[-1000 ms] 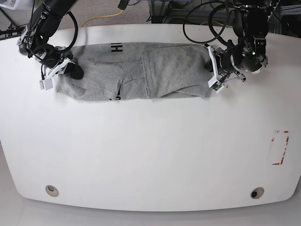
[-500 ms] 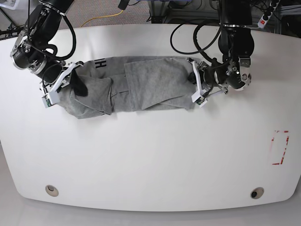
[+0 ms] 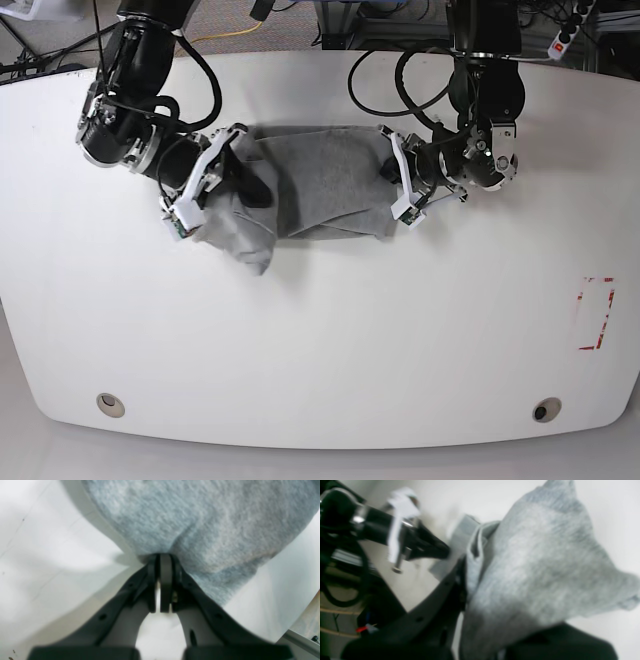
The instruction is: Fold the T-shirt properly
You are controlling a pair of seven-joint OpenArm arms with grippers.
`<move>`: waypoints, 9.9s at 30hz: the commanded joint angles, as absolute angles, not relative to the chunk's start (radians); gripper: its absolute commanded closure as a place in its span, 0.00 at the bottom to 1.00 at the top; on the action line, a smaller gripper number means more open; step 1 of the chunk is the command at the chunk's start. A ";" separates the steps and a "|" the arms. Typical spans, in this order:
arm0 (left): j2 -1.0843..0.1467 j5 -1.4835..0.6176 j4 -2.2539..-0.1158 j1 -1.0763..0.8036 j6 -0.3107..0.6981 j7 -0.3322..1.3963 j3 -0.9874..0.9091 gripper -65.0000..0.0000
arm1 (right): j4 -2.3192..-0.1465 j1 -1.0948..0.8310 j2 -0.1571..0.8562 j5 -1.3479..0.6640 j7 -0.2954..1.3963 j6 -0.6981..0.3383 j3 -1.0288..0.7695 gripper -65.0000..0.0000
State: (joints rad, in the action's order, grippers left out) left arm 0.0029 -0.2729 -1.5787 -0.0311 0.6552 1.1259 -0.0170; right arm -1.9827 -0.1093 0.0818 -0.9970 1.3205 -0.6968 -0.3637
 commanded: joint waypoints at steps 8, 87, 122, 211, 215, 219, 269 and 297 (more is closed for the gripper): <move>0.005 -0.249 -1.581 -0.042 0.657 1.156 -0.018 1.00 | -1.968 -0.044 0.012 -0.926 1.294 -0.698 -0.275 0.99; -0.211 -0.389 -1.949 -0.104 0.653 1.066 0.097 0.80 | -1.573 0.237 0.196 -0.723 1.199 -0.698 -0.176 0.70; -0.237 -0.085 -1.626 0.094 0.661 1.064 0.268 0.80 | -1.468 0.147 0.229 -0.251 0.888 -0.698 -0.039 0.88; 0.016 -0.084 -1.606 -0.054 -0.001 0.905 0.097 0.27 | -1.821 -0.068 0.085 -0.251 1.061 -0.698 -0.145 0.89; -0.096 -0.091 -1.529 -0.054 0.001 0.905 0.097 0.27 | -1.822 -0.064 0.085 -0.251 1.090 -0.698 -0.150 0.89; -0.232 -0.093 -1.508 -0.056 0.039 0.905 0.048 0.27 | -1.848 -0.062 0.093 -0.248 1.098 -0.698 -0.150 0.89; -0.064 0.124 -1.830 -0.262 0.407 0.271 -0.335 0.40 | -1.888 -0.289 0.139 0.033 0.268 -0.698 -0.306 0.89; 0.145 0.114 -2.017 -1.127 0.295 0.156 -0.349 0.41 | -1.933 -0.911 0.044 -0.236 0.194 -0.698 -0.533 0.89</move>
State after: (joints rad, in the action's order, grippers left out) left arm 0.1410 0.1204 -1.9987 -1.0931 0.3016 0.1753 -0.3424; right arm -1.9049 -0.8703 0.0387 -0.2054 0.2157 -0.6834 -0.5224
